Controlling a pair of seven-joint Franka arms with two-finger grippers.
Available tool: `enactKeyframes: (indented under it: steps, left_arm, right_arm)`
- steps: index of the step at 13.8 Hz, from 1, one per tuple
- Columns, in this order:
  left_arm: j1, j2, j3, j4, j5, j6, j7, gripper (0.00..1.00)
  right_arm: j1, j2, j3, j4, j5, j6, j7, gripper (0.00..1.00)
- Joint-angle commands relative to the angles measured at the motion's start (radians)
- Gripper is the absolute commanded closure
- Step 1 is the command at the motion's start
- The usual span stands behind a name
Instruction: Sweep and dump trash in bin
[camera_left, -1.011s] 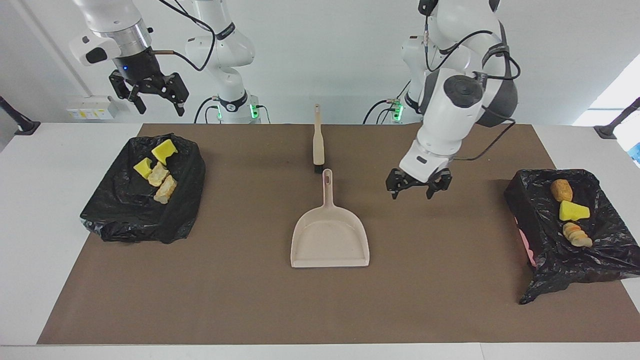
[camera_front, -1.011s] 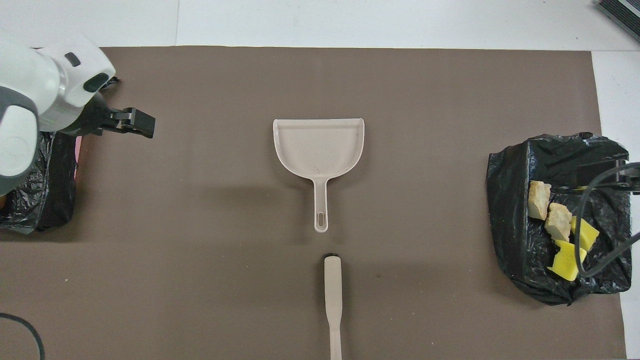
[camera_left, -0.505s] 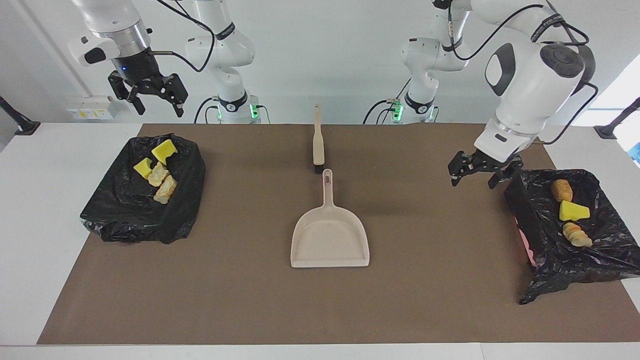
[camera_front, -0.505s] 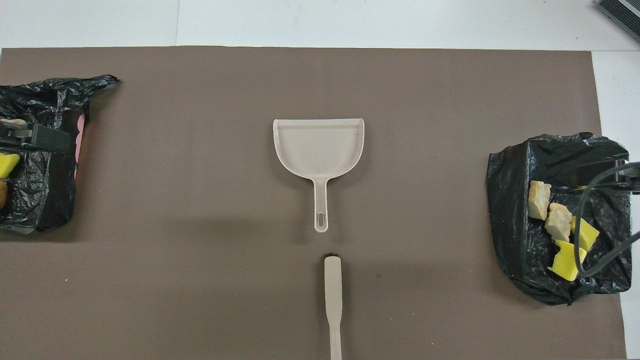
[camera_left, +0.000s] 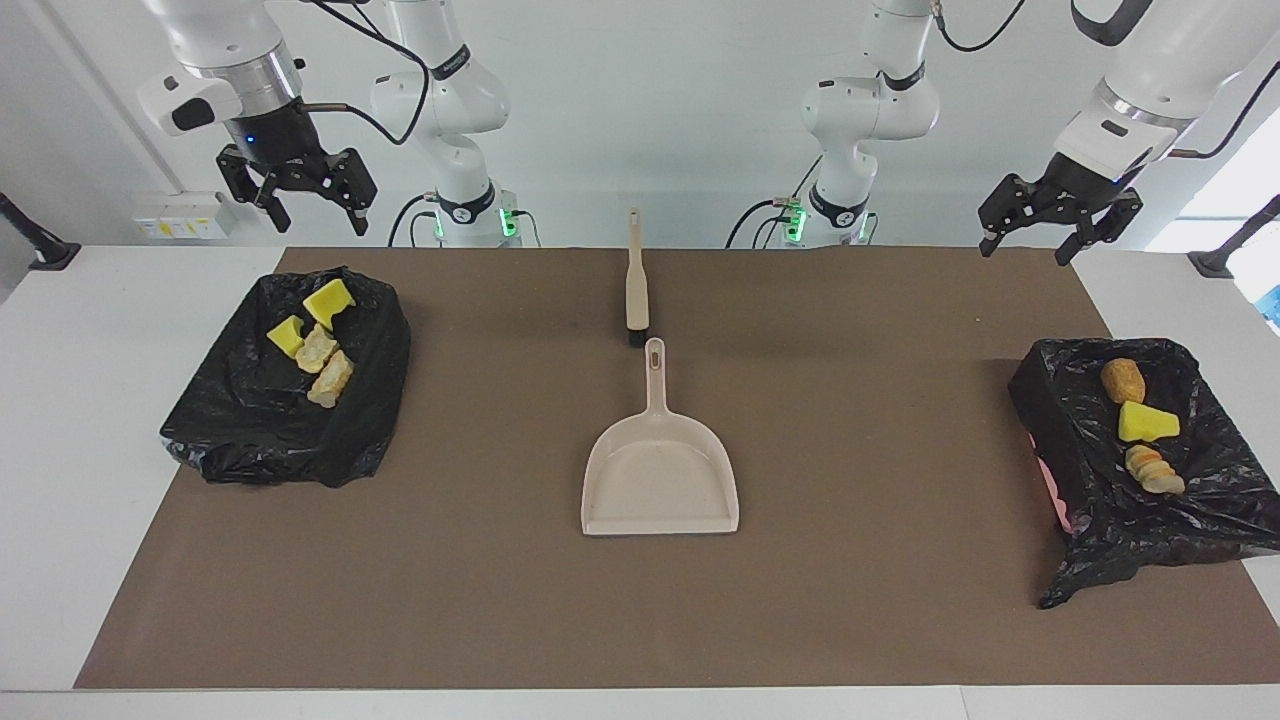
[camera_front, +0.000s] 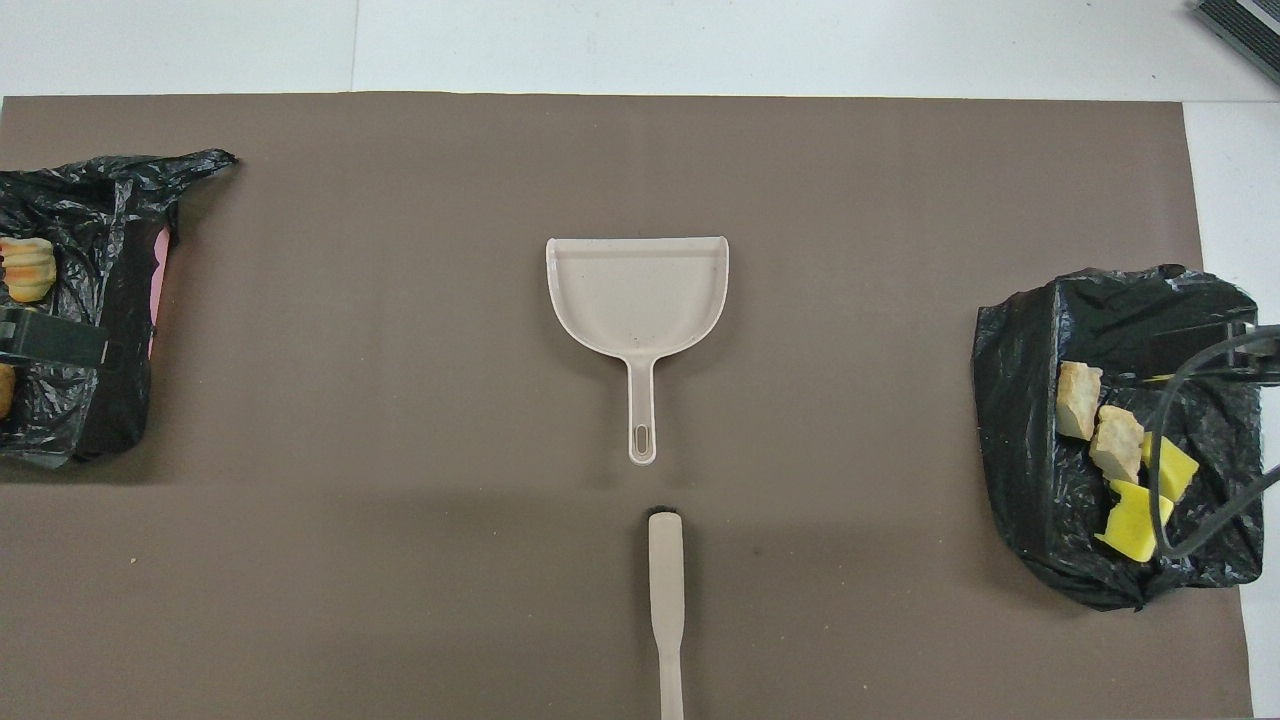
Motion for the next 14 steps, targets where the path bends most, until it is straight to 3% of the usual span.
enactKeyframes:
  steps: [1,14]
  left_arm:
    - [0.009,-0.024,-0.005,-0.035,0.015,-0.003,0.015,0.00]
    - [0.010,-0.024,-0.005,-0.034,0.015,-0.012,0.004,0.00]
  right_arm:
    - [-0.011,-0.016,0.004,-0.025,-0.009,0.022,-0.021,0.00]
    - [-0.013,-0.018,0.004,-0.027,-0.008,0.014,-0.019,0.00]
